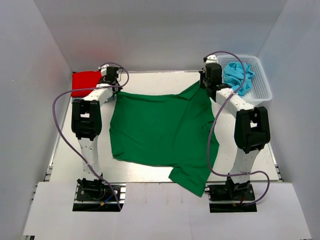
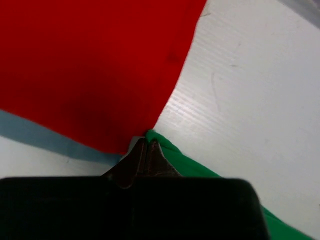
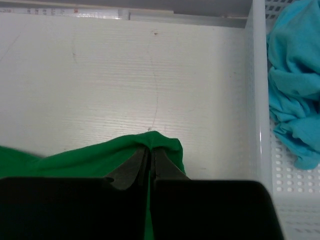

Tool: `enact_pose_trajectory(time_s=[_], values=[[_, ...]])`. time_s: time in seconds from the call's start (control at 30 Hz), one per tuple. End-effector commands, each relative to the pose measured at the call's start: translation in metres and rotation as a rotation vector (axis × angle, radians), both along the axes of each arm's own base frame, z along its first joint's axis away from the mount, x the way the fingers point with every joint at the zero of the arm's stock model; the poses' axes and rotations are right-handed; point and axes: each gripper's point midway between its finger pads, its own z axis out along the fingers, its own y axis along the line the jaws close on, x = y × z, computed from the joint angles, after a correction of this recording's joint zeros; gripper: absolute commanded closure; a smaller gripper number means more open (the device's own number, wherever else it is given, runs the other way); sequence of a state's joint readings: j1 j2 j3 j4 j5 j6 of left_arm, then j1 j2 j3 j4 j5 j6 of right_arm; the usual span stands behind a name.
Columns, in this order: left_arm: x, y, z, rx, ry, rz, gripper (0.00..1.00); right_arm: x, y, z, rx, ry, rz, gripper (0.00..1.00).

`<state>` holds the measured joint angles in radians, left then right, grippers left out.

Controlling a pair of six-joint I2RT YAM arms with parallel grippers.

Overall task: Fold and stack the t-shirts
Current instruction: Grap the side of the flattened tshirt furthest away from the robot with both arms

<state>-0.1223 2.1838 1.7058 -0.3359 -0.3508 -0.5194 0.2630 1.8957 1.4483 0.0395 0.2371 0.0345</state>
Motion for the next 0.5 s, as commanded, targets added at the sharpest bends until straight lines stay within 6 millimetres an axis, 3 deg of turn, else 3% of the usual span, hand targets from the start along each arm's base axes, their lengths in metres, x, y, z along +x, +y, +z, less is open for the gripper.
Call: enact_pose_trajectory(time_s=[0.0,0.03,0.07,0.1,0.13,0.27,0.33,0.37,0.43,0.47], values=[[-0.015,0.012,0.049,0.013,-0.070,0.016,1.00,-0.016,-0.015,0.036,0.005,-0.048,-0.055,1.00],[-0.026,0.013,0.041,0.016,-0.045,0.016,1.00,-0.024,-0.019,0.040,0.020,-0.049,-0.067,1.00],[-0.033,0.014,0.043,0.016,-0.041,0.016,1.00,-0.033,-0.021,0.034,0.028,-0.013,-0.079,1.00],[-0.038,0.014,0.059,0.012,-0.073,0.017,1.00,-0.046,-0.025,0.028,0.038,0.008,-0.089,1.00],[-0.050,0.016,0.050,0.016,-0.046,0.016,1.00,-0.053,-0.023,0.036,0.053,0.002,-0.080,1.00],[-0.079,0.017,0.060,0.009,-0.050,0.009,1.00,-0.096,-0.022,0.033,0.122,0.098,-0.078,1.00],[-0.096,0.019,0.052,0.012,-0.024,0.009,1.00,-0.123,-0.022,0.012,0.152,0.191,-0.098,1.00],[-0.102,0.020,0.060,0.010,-0.041,0.009,1.00,-0.132,-0.021,0.017,0.175,0.189,-0.099,1.00],[-0.116,0.019,0.051,0.004,-0.016,0.000,1.00,-0.156,-0.016,-0.002,0.204,0.258,-0.072,1.00],[-0.119,0.020,0.051,0.005,-0.014,0.000,1.00,-0.163,-0.014,0.000,0.232,0.261,-0.074,1.00]])
